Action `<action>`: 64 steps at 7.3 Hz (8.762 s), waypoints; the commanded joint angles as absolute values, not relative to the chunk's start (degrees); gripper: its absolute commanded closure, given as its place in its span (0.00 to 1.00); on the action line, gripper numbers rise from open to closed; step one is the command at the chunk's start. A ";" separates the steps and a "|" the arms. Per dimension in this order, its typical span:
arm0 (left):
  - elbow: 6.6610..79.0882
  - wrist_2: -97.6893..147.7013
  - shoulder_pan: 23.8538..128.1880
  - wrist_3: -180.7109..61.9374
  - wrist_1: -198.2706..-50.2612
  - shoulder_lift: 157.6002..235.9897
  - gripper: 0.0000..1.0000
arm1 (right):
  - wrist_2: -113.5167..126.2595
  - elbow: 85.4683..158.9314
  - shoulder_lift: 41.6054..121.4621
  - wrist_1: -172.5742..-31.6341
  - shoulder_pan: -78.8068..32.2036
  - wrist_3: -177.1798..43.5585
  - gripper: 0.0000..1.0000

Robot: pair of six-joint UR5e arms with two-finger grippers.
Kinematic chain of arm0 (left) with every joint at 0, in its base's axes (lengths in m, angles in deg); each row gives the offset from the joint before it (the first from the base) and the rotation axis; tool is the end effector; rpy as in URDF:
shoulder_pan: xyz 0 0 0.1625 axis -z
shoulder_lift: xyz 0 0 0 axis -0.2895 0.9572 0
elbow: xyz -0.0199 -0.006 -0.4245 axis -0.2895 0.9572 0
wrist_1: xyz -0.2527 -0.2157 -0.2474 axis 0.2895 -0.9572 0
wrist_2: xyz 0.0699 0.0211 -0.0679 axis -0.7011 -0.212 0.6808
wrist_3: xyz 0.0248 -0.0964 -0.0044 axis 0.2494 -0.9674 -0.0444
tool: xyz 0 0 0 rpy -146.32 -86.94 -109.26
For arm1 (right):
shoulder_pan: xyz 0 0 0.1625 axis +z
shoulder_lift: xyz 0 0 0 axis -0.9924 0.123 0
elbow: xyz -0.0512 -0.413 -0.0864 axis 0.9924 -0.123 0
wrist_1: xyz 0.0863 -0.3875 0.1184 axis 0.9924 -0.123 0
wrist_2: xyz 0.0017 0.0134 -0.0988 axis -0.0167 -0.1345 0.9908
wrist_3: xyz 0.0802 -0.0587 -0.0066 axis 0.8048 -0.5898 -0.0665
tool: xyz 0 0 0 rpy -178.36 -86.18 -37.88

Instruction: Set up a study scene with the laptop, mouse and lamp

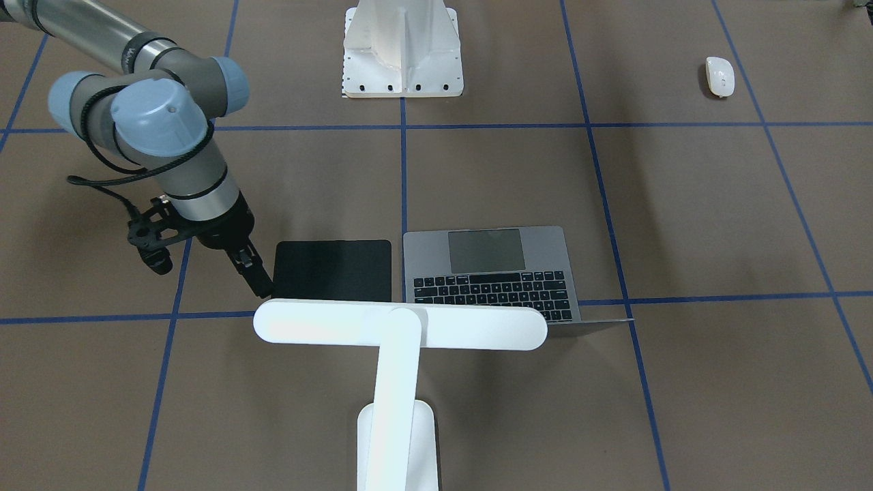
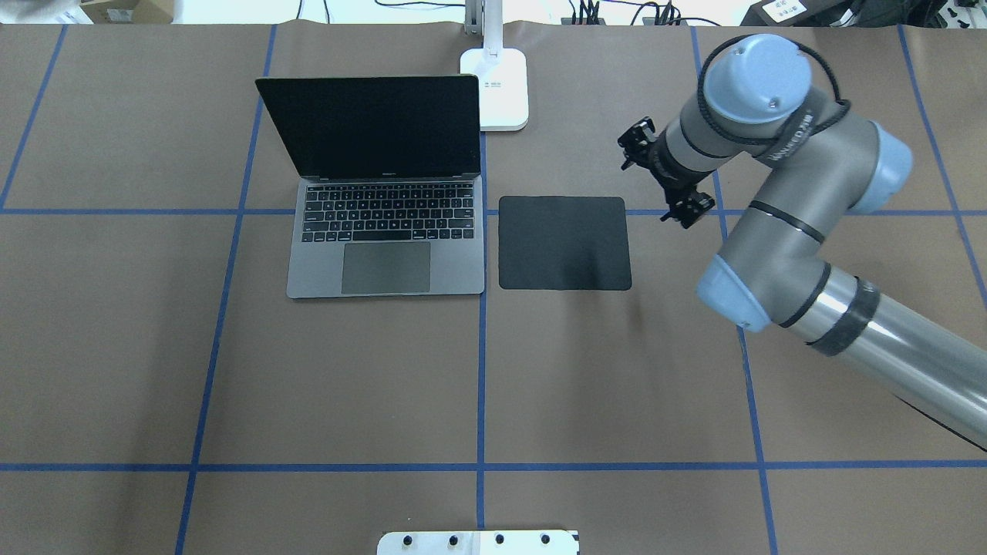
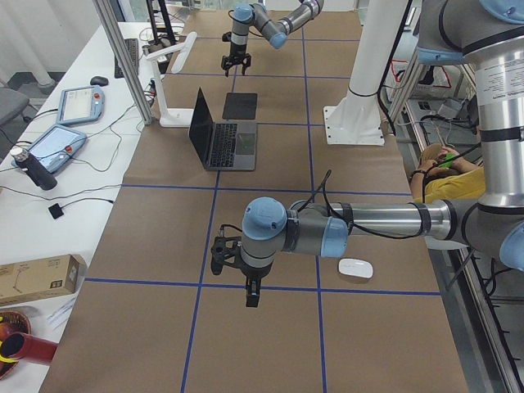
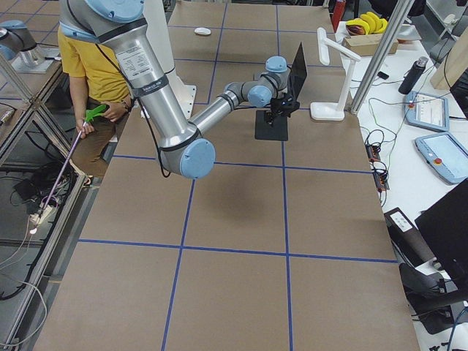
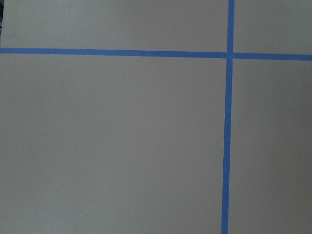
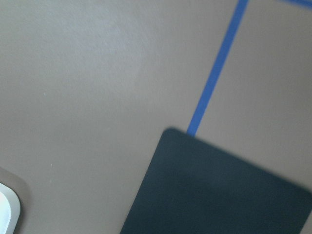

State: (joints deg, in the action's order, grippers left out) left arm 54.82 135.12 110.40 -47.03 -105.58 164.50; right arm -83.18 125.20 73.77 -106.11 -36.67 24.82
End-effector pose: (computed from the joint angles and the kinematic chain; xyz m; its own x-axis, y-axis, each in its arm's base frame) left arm -0.0924 -0.4027 0.6359 0.7483 0.0025 -0.6634 0.0928 0.9898 0.1085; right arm -0.3880 -0.5431 0.3184 0.3284 0.7590 0.5623 -0.6187 0.6226 -0.4791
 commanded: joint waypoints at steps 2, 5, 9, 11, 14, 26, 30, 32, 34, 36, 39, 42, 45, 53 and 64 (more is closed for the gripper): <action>58.51 137.05 110.25 -46.68 -107.20 162.45 0.00 | -90.73 134.65 87.27 -112.53 -26.55 -13.49 0.00; 59.30 149.32 107.81 -47.55 -116.26 158.13 0.00 | -94.09 138.35 99.74 -114.66 -15.46 -43.04 0.00; 61.93 137.84 94.68 -59.62 -126.14 149.73 0.00 | -99.27 139.33 111.91 -113.95 -4.98 -63.80 0.00; 61.86 135.84 88.21 -66.34 -139.06 140.33 0.00 | -99.37 139.16 112.10 -113.95 -4.97 -63.89 0.00; 61.68 128.76 72.36 -82.74 -147.71 137.74 0.00 | -99.37 139.24 113.06 -113.78 -4.97 -63.89 0.00; 55.62 116.08 32.87 -118.18 -164.42 134.48 0.00 | -99.28 139.07 113.15 -113.78 -5.06 -63.89 0.00; 53.07 114.30 27.64 -118.31 -165.13 135.98 0.00 | -99.28 138.98 113.06 -113.78 -5.06 -63.89 0.00; 53.16 114.30 26.24 -118.31 -165.83 136.16 0.10 | -99.28 138.98 113.06 -113.78 -5.06 -63.89 0.00; 52.98 114.30 25.44 -118.31 -165.84 136.24 0.24 | -99.28 138.89 113.06 -113.78 -5.06 -63.89 0.00; 52.54 114.39 25.18 -118.13 -165.84 136.24 0.25 | -99.37 138.89 112.98 -113.78 -5.06 -63.89 0.00; 52.63 114.39 25.09 -118.04 -166.10 135.98 0.52 | -99.37 138.89 112.98 -113.78 -5.06 -63.89 0.00; 54.55 116.49 25.79 -118.31 -175.13 131.61 0.65 | -99.37 138.89 112.80 -113.78 -5.06 -63.89 0.00; 62.63 124.83 33.24 -118.92 -173.76 130.27 0.70 | -99.37 138.80 112.80 -113.78 -5.06 -63.89 0.00; 74.32 124.94 43.53 -118.05 -138.31 154.48 0.77 | -99.45 138.72 112.71 -113.78 -5.06 -63.89 0.00; 26.08 116.60 46.97 -116.47 -86.89 242.19 0.76 | -99.72 135.29 117.28 -114.65 3.20 -85.07 0.00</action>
State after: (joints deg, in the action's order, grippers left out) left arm 37.53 118.48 46.97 -116.82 -85.17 233.80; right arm -99.66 135.91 117.16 -114.63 3.03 -84.76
